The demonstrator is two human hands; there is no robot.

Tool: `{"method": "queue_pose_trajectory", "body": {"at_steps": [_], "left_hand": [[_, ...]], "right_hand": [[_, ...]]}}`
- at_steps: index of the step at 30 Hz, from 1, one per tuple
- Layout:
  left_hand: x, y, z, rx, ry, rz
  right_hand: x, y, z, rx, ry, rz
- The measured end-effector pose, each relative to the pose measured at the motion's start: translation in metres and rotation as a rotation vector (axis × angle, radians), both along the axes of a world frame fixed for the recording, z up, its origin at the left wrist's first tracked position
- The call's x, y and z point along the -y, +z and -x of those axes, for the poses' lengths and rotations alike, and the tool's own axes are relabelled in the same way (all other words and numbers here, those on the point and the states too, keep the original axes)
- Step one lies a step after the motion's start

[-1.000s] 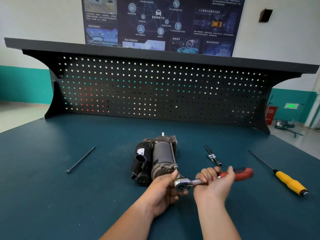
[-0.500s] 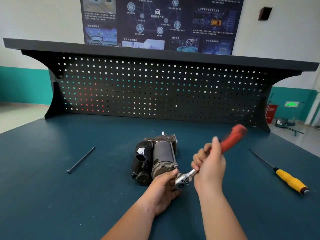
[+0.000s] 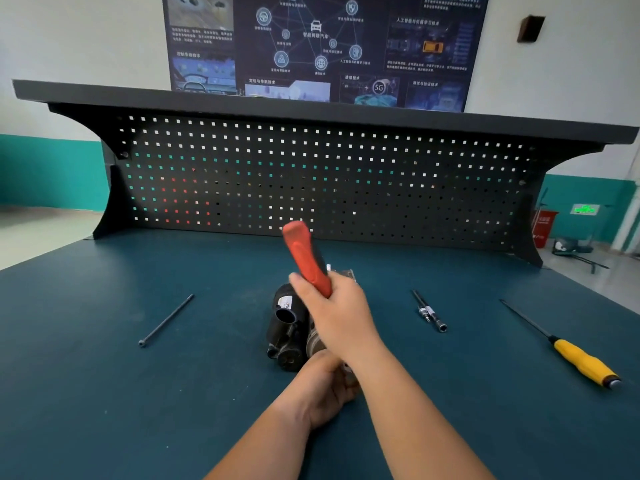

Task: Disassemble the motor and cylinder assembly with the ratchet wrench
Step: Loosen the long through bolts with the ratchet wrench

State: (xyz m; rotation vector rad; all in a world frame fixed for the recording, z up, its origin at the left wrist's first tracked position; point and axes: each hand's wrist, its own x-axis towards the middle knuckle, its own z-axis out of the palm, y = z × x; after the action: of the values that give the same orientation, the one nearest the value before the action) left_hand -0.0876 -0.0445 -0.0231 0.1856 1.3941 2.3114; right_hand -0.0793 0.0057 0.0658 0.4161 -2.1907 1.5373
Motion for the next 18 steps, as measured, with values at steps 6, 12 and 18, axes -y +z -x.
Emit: {"method": "queue_pose_trajectory", "body": {"at_steps": [6, 12, 18], "left_hand": [[-0.003, 0.001, 0.004, 0.017, 0.025, -0.045], [-0.005, 0.001, 0.003, 0.027, 0.028, -0.045], [-0.006, 0.000, 0.003, 0.017, 0.018, -0.022]], "right_hand": [[-0.029, -0.003, -0.006, 0.040, 0.026, 0.667], [-0.057, -0.024, -0.013, 0.022, -0.073, 1.360], [-0.068, -0.056, -0.013, 0.141, -0.120, 1.821]]}}
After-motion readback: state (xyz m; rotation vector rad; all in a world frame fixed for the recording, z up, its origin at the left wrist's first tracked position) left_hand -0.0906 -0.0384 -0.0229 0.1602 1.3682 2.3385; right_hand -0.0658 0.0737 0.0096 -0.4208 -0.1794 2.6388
